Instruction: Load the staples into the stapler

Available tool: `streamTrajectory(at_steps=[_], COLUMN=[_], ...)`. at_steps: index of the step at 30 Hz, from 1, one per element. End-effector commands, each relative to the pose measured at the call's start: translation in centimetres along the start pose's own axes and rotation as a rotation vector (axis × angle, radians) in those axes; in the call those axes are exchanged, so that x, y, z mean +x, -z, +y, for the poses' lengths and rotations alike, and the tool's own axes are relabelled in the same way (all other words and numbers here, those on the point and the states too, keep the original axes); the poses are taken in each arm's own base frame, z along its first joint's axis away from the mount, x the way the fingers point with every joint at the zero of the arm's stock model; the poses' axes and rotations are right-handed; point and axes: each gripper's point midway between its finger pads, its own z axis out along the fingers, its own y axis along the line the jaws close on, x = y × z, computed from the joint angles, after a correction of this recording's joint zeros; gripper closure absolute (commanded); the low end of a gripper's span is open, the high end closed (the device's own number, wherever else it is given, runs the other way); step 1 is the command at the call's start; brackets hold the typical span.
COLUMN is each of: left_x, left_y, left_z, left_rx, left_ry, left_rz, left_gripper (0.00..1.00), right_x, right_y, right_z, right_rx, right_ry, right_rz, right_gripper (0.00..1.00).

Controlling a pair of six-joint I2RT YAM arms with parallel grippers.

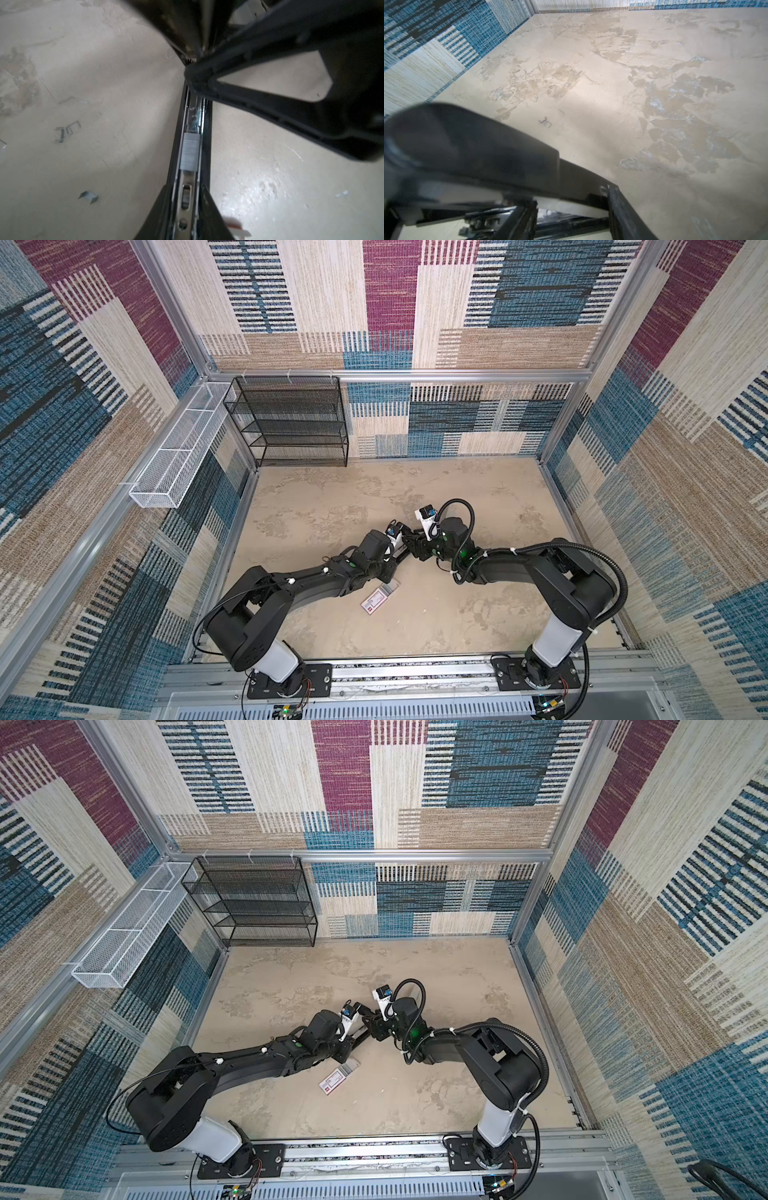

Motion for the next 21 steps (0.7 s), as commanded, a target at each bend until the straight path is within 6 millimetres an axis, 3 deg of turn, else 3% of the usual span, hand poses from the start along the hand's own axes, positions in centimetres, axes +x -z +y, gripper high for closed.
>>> streamTrajectory(at_steps=[1,7,12,21], left_x=[-1.8,-1.4,0.0,0.8], left_y=[0.2,1.7,3.0,5.3], left_z=[0.4,0.4,0.5,1.7], left_rx=[-0.028,-0.020,-0.015,-0.068], left_ry=[0.020,0.051,0.066,0.133], left_rz=[-0.071,-0.085,-0.069,-0.050], left_gripper=[0.66,0.64,0.64,0.73], right_x=[0.0,0.3,0.1,0.9], right_y=[-0.3,-0.4,-0.6,-1.5], right_z=[0.1,0.1,0.5,1.3], right_rx=[-0.007,-0.004,-0.022,-0.002], right_ry=[-0.008,-0.016,-0.015,0.023], right_rz=[-0.006,-0.003,-0.005,0.025], right_gripper=[0.45,0.45,0.45,0.45])
